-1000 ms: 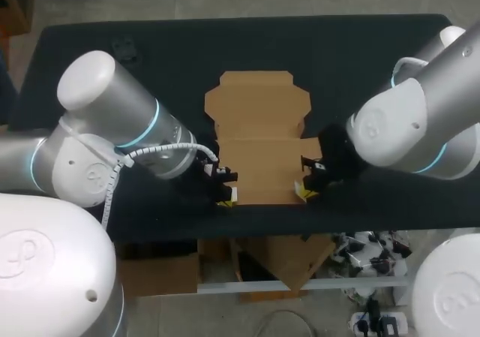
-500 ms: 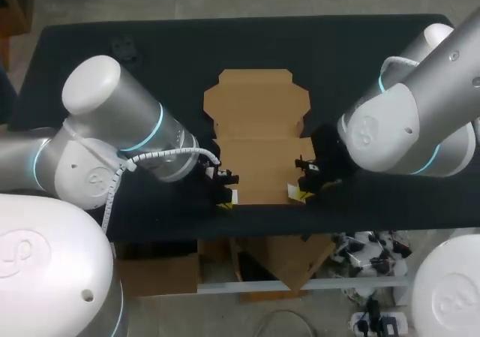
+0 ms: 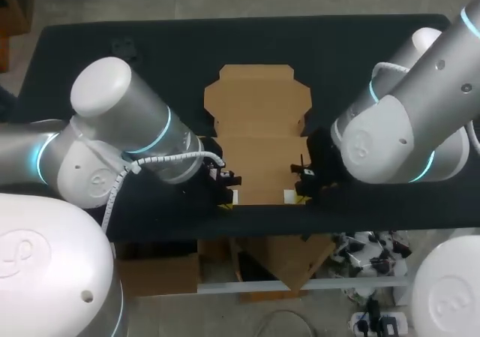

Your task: Assemble the packaging by folding the flat box into shape, placing the metal phone stand inside, and closing the box properly

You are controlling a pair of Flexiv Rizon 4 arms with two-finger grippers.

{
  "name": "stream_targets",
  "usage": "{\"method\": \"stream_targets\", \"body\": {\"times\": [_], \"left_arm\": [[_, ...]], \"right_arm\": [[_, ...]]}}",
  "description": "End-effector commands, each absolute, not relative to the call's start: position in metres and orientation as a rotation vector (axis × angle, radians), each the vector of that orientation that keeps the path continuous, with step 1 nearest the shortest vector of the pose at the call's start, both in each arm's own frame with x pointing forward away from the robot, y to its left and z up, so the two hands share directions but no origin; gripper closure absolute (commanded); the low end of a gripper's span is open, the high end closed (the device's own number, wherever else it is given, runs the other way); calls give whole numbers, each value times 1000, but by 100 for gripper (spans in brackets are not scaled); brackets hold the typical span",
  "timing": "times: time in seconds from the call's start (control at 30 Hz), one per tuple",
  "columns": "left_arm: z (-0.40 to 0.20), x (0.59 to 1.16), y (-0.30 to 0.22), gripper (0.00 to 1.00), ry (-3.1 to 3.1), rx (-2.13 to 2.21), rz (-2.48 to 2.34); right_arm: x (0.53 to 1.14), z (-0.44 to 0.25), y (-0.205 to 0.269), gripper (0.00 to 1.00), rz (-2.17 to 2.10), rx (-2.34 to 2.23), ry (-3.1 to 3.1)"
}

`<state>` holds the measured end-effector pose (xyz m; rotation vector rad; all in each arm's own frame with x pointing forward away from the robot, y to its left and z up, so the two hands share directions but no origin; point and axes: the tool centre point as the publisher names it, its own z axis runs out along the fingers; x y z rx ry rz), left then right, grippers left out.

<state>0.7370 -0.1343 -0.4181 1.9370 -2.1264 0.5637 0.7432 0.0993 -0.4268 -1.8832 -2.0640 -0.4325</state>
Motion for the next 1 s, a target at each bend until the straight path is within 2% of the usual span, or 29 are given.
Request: {"method": "stream_targets", "body": {"times": [0.03, 0.4, 1.0], "left_arm": [[-429, 738, -140, 100, -2131, 1951, 555], [-403, 733, -130, 100, -2158, 1956, 619], [-364, 738, -99, 100, -2157, 1942, 686]], "right_arm": [[740, -440, 108, 100, -403, -1914, -2088], [737, -414, 92, 100, -557, -1926, -2048], [748, -374, 31, 100, -820, -1714, -1940]]}}
